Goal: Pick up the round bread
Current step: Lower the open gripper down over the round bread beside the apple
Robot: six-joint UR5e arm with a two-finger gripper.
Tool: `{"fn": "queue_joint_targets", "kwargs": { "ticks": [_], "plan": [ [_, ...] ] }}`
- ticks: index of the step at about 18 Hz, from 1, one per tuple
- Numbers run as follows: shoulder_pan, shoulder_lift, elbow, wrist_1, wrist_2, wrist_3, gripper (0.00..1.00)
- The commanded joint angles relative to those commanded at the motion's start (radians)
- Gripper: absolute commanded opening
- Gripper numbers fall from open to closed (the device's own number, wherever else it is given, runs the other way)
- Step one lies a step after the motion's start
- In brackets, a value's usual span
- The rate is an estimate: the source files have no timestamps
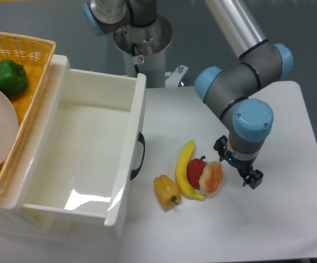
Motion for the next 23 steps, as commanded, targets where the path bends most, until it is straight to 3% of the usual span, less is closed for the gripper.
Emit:
{"fn": "queue_joint_targets", "kwargs": {
  "ticks": [11, 16, 21, 23],
  "plan": [
    [-0.005, 0.018, -0.011, -0.003, -0.046, -0.012, 1.00],
    [-0.017, 0.038, -0.049, -0.006, 0.008, -0.020, 1.00],
    [-0.017, 0.048, -0.098, 0.002, -0.106, -0.139, 1.00],
    [-0.020, 0.054, -0.129, 0.034, -0.126, -0.175, 1.00]
  ]
}}
